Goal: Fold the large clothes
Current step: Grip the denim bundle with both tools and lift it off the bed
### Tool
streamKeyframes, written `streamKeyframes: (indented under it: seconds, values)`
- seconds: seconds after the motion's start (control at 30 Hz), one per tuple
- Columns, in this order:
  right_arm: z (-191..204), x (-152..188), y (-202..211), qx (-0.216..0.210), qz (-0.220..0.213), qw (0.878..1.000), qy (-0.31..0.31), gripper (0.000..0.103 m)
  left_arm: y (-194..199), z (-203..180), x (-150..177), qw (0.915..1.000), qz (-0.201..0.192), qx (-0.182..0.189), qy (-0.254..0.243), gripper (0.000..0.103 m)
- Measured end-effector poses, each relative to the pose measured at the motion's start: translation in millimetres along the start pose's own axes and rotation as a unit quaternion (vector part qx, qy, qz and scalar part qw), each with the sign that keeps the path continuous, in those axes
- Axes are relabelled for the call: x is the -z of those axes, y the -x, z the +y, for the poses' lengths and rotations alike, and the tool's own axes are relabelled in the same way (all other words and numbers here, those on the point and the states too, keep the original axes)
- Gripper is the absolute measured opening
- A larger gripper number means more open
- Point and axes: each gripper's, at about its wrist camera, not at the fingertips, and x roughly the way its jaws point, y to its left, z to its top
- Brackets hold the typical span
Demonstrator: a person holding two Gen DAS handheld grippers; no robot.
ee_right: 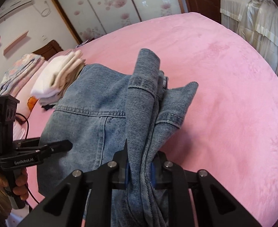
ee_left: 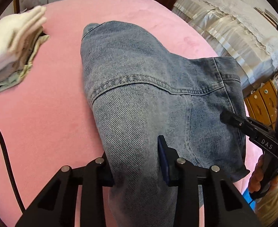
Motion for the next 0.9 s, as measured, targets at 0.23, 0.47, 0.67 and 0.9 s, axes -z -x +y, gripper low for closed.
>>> streamKeyframes:
  seconds: [0.23, 0.47, 0.67, 0.9]
  values:
    - [73, 11, 17, -0.035, 0.009, 0.999, 0.017, 0.016, 79, 54, 35, 0.9998, 0.003, -0.018, 0.001, 0.034]
    - [170, -6, 3, -0.086, 0.015, 0.995, 0.047, 0.015, 158, 130, 46, 0.9981, -0.011, -0.060, 0.010, 0.034]
    - [233, -52, -33, -0.119, 0.016, 0.991, 0.055, 0.015, 199, 193, 12, 0.9947, -0.026, -0.100, -0.005, 0.034]
    - [295, -155, -89, -0.140, -0.011, 0.989, 0.046, 0.015, 228, 286, -98, 0.9896, -0.052, -0.130, -0.034, 0.035]
